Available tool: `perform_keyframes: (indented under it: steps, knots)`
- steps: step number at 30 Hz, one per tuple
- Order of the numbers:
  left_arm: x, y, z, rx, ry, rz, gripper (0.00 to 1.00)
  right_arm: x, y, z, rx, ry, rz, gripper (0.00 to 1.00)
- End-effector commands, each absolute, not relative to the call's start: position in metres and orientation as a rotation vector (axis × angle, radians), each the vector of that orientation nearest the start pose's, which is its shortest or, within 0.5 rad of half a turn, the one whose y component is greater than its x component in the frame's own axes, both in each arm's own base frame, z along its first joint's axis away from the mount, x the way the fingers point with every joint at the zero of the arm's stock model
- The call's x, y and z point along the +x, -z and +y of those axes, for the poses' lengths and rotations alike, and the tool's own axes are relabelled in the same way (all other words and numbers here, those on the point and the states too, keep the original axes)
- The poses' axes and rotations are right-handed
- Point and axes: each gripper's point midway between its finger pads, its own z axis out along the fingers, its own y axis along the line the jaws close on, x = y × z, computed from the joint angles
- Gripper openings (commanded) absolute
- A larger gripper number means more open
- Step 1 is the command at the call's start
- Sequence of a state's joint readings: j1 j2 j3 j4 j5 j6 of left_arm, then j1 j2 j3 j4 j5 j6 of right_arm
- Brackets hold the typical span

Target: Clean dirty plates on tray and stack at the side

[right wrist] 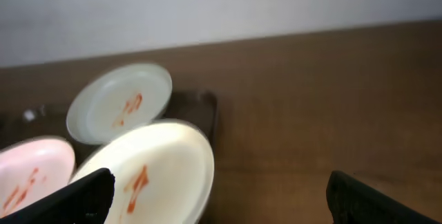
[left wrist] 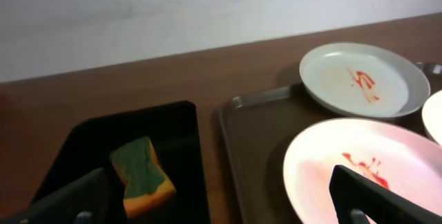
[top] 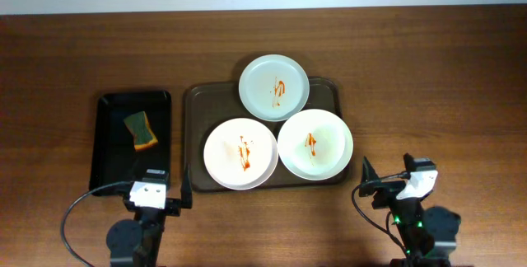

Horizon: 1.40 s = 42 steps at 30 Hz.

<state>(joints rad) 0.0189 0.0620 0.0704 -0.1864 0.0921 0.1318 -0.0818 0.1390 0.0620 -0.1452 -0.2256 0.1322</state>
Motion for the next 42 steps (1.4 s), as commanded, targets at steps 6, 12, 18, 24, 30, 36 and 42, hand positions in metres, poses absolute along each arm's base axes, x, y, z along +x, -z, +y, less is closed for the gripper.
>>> perform_keyframes:
  steps: [6,12,18,24,30,36,42]
  knots:
    - [0.252,-0.177,-0.007,0.162,-0.055,1.828,1.0,0.259,-0.165,0.017,0.076,-0.262,1.983,0.98]
    - [0.271,-0.186,-0.007,0.168,-0.042,1.968,1.0,0.272,-0.163,0.016,0.128,-0.284,2.233,0.98]
    - [0.288,-0.185,-0.011,0.193,0.013,2.206,1.0,0.286,-0.16,0.014,0.186,-0.307,2.505,0.98]
    - [0.296,-0.182,-0.02,0.221,0.108,2.433,1.0,0.302,-0.158,0.014,0.208,-0.327,2.604,0.98]
    - [0.297,-0.184,-0.044,0.276,0.292,2.46,1.0,0.302,-0.157,0.019,0.202,-0.363,2.612,0.98]
    - [0.324,-0.207,-0.044,0.227,0.289,2.323,1.0,0.302,-0.157,0.019,0.201,-0.361,2.612,0.98]
    - [0.358,-0.208,0.022,-0.064,-0.119,2.328,1.0,0.302,-0.157,0.019,0.201,-0.361,2.611,0.98]
